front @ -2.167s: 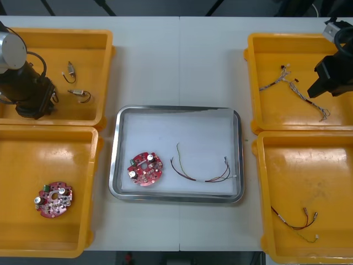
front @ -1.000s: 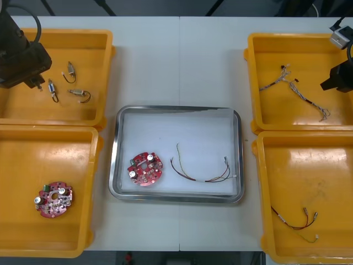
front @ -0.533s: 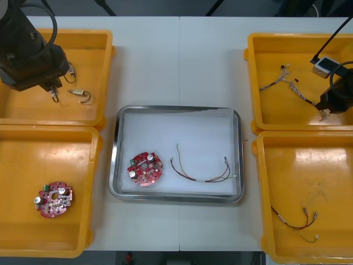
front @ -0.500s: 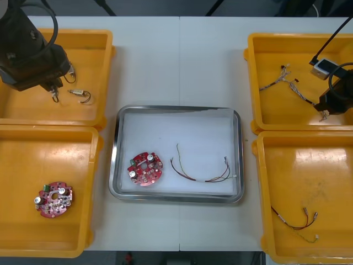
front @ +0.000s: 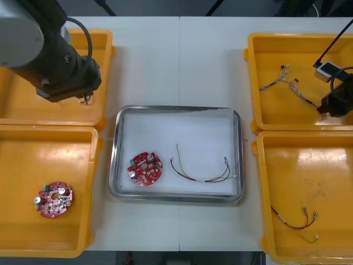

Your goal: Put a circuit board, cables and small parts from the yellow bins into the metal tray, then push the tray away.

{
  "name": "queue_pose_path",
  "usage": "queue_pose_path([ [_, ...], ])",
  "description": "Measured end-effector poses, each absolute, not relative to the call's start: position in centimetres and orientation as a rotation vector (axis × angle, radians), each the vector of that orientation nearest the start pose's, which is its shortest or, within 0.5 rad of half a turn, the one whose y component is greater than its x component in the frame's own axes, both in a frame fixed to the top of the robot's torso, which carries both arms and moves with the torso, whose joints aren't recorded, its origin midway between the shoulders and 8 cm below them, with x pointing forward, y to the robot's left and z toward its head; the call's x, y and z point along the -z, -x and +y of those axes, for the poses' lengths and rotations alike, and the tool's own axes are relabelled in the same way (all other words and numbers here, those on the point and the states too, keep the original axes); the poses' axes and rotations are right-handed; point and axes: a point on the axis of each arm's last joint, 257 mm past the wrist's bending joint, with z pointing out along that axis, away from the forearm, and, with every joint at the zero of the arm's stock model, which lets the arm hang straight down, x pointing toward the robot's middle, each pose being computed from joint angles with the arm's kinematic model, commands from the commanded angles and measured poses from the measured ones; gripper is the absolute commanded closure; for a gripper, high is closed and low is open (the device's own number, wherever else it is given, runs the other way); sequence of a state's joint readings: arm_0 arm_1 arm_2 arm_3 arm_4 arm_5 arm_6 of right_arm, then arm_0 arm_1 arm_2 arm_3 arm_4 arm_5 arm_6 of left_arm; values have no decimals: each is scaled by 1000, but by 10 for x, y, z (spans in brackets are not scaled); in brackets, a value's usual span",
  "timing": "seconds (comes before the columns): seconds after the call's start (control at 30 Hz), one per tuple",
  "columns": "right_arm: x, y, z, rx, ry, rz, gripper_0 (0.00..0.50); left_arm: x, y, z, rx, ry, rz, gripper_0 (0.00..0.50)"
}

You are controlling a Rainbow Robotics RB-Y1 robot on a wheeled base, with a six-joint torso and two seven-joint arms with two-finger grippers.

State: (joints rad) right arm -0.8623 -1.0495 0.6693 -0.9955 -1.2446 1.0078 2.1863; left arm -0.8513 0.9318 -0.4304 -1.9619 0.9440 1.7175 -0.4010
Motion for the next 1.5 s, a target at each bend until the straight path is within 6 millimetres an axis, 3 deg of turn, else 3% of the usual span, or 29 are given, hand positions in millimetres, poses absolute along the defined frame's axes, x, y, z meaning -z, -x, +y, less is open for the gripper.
queue_pose_path([
  [0.33,221,-587,-417,190,826,2455,0,143,-471,185,179,393,2530,500],
  [0.67,223,-589,-404,141,816,2451,0,149,-475,151,192,390,2491,500],
  [0.7,223,-588,-404,135,811,2453,43,152,-475,148,186,383,2491,500],
  [0.73,223,-588,-403,130,807,2454,159,155,-474,146,179,377,2493,500],
  [0.77,224,-588,-403,126,803,2455,233,159,-474,144,169,373,2498,500],
  [0.83,224,-588,-403,123,801,2457,471,166,-474,142,147,372,2501,500],
  [0.87,224,-589,-402,123,801,2456,498,169,-475,142,136,374,2503,500],
  [1.13,223,-590,-402,124,799,2452,500,198,-489,137,91,395,2502,500],
  [1.5,216,-590,-395,121,830,2453,500,225,-488,124,55,348,2522,500],
])
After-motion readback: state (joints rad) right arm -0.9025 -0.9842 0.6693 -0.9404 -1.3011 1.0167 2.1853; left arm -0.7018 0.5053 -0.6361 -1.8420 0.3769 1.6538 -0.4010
